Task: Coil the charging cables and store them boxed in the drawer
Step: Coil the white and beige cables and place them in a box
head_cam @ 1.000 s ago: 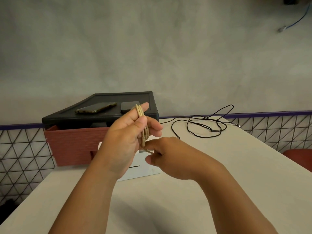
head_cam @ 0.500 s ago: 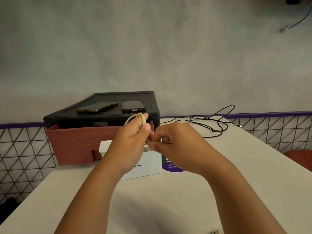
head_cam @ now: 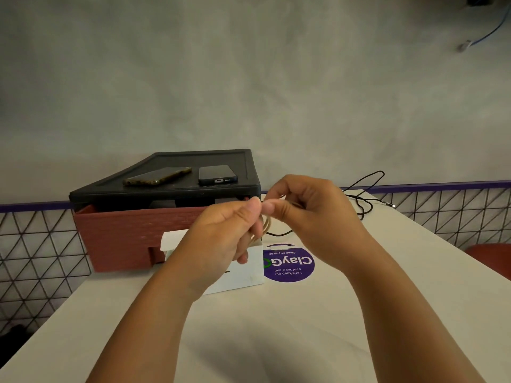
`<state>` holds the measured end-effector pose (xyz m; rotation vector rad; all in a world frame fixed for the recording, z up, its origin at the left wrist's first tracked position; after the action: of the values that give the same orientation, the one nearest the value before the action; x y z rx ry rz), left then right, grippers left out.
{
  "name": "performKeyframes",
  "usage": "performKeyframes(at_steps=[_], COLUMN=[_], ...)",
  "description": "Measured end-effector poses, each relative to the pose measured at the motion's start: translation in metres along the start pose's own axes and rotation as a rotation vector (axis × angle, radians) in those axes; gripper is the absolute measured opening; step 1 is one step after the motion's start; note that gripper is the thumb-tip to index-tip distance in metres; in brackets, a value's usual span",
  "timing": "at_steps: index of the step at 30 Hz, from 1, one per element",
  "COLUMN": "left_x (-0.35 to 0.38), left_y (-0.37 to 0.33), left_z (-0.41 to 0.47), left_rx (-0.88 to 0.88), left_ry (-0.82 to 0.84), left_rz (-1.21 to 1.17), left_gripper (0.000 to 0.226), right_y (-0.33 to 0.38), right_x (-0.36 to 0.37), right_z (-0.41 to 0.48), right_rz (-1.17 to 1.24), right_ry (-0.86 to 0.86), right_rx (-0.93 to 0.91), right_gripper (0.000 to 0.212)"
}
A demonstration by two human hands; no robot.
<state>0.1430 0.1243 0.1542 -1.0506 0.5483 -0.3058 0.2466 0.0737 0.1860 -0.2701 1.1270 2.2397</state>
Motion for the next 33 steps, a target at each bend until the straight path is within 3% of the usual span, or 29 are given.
performKeyframes(at_steps=[2,9,15,19,23,26,33], left_x=[0.000,0.002,0.007,0.004,0.001,0.001,0.003], left_y=[0.001,-0.004,-0.004,-0.004,-0.001,0.001,0.003], left_z=[0.001,0.002,0.001,0.001,0.003,0.004,0.000], left_rx=[-0.008,-0.053,-0.080,-0.088,-0.095,-0.083,-0.126], left_ry=[0.019,0.020,0.052,0.033,0.012,0.024,0.162], left_rz=[-0.103,-0.580,-0.731,-0.684,-0.694,-0.711,-0.614], left_gripper=[0.042,0.045,0.042,0.041,0.040,0.040,0.037], right_y=[-0.001,-0.006,-0.016,-0.010,-0.009,-0.012,-0.018], right_x=[0.002,0.014,0.018,0.020,0.020,0.023,0.031], right_z=[0.000,-0.002,-0.002,-0.005,-0.004,-0.002,-0.004], right_rz=[0.051,0.165,0.340,0.434,0.359,0.168,-0.170], right_ry=[0.041,0.125,0.179,0.214,0.193,0.208,0.274], right_rx=[0.020,0.095,0.164,0.166,0.168,0.135,0.114], right_gripper=[0.011,0.038,0.038,0.029,0.026,0.024,0.016])
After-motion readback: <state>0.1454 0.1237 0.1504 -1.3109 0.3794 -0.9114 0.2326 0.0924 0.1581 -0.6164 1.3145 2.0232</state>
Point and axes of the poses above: each hand's wrist, its own z-axis towards the middle knuckle, its own x-axis out of the palm, y = z × x, the point moved 7 cm from there along z, towards the middle knuckle, and after that the axes turned 5 degrees about z, right-handed, at the moved point
